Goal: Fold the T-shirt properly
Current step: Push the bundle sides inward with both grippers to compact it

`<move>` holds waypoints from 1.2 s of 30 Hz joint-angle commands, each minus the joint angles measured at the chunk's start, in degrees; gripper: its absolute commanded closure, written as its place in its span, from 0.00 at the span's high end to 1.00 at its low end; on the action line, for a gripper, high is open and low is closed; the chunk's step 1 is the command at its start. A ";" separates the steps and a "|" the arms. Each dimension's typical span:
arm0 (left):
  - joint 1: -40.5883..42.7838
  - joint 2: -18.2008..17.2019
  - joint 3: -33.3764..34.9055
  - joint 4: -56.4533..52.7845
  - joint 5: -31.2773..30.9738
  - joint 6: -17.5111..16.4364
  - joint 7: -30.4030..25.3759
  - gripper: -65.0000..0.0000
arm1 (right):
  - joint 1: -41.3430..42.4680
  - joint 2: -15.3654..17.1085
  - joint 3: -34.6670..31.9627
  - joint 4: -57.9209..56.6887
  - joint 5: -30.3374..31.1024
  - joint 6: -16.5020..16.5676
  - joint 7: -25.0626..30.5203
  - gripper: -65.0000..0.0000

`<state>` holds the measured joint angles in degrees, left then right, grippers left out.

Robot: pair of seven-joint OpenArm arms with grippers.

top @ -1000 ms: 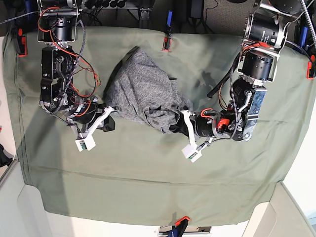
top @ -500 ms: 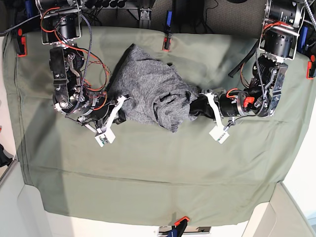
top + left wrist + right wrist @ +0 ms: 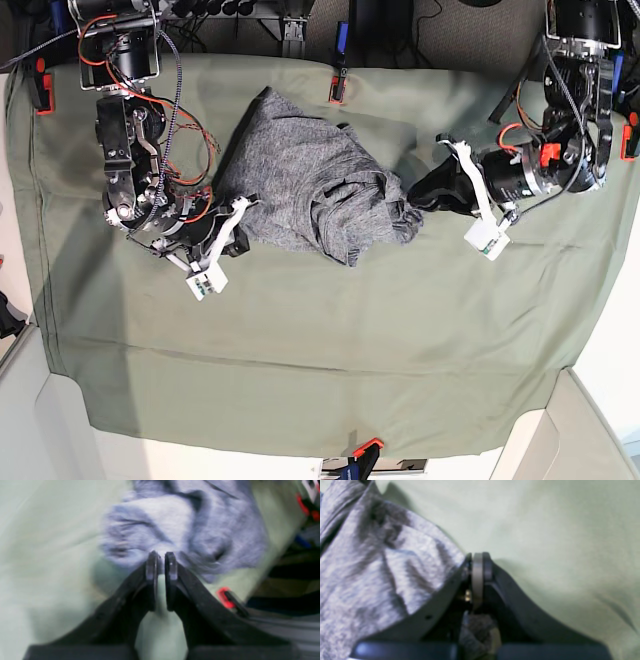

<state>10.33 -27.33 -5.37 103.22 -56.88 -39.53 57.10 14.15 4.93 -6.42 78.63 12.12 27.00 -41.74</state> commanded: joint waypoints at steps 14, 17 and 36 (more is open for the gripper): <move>2.58 5.40 10.38 0.20 13.05 -0.47 -12.11 0.08 | 1.62 -0.42 0.07 -2.01 0.74 -0.37 3.13 0.00; -0.09 8.83 10.38 -4.26 13.09 -0.47 -12.13 0.08 | 1.66 -1.01 0.07 -4.22 0.76 -0.17 3.10 0.00; -18.99 1.88 8.02 -23.85 22.58 -0.47 -15.56 0.08 | 1.22 -0.83 0.02 -5.46 8.76 2.19 -1.14 0.00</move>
<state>-7.25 -25.17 2.87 78.48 -33.10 -39.90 42.85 14.72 4.10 -6.39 72.62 20.43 28.58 -42.26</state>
